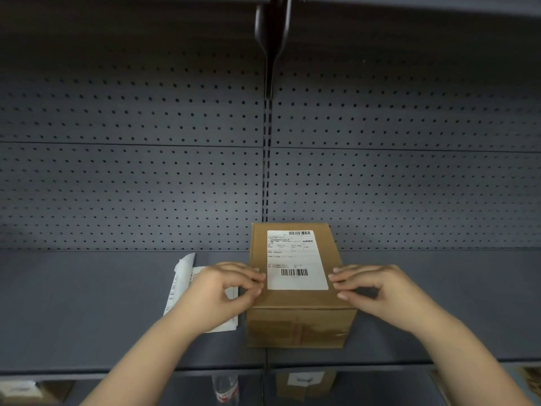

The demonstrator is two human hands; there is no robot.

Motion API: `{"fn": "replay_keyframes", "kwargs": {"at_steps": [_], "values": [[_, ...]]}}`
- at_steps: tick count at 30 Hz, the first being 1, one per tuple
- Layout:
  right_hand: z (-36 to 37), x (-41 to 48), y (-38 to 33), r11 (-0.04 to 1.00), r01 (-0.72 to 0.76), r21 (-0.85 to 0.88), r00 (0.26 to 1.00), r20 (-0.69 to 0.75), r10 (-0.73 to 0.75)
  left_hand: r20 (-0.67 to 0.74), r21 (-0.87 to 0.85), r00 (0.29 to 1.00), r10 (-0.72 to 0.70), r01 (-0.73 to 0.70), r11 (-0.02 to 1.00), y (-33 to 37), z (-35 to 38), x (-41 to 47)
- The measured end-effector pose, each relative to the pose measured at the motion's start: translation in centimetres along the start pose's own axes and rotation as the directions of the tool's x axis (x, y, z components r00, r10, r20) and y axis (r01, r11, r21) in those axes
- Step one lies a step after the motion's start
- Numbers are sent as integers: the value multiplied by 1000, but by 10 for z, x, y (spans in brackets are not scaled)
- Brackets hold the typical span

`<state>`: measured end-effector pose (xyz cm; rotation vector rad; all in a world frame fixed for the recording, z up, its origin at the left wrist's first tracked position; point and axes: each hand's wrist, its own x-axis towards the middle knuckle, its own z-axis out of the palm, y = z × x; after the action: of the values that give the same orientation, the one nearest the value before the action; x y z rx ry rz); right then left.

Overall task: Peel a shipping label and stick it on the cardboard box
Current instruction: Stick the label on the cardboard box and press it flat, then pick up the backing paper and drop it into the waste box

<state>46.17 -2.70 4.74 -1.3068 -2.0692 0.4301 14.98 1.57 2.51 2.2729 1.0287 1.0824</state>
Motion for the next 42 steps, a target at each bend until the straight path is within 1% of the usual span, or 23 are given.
{"fn": "replay_keyframes", "kwargs": {"at_steps": [3,5,7,9,11,13,16,20,23,28,33,37,39,42], "values": [[3,5,-6,997,-18,-70,1000,-12,17,38,8,999,-33,33,999,3,-2,1],[3,10,-12,986,-44,-164,999,6,46,51,20,997,-58,57,998,5,-7,1],[3,19,-20,956,-50,-289,998,10,55,4,81,998,-64,64,995,5,-16,0],[8,30,-34,936,-28,-352,1000,-19,23,-96,117,991,-95,106,987,2,-31,-4],[19,44,-53,935,-16,-355,999,-46,0,-177,111,972,-155,177,978,-6,-51,-10],[34,60,-75,943,13,-332,999,-45,-30,-220,109,955,-201,228,967,-17,-71,-18],[61,83,-112,953,58,-298,998,4,-59,-261,119,932,-251,289,950,-32,-97,-31],[105,106,-160,959,80,-272,997,37,-73,-297,143,908,-295,348,927,-47,-119,-50],[141,120,-179,963,93,-252,995,68,-78,-317,148,893,-320,380,913,-57,-130,-61],[194,141,-181,975,19,-223,995,101,4,-328,124,860,-390,448,885,-77,-146,-75],[233,157,-168,966,-62,-249,982,157,104,-316,96,839,-442,492,865,-96,-154,-79],[254,164,-155,960,-91,-266,977,164,138,-302,87,824,-479,524,847,-109,-154,-85],[263,166,-149,949,-110,-296,971,173,166,-299,79,817,-494,537,840,-115,-152,-88],[275,167,-142,912,-102,-397,967,176,184,-283,73,809,-516,554,829,-121,-149,-93]]}}
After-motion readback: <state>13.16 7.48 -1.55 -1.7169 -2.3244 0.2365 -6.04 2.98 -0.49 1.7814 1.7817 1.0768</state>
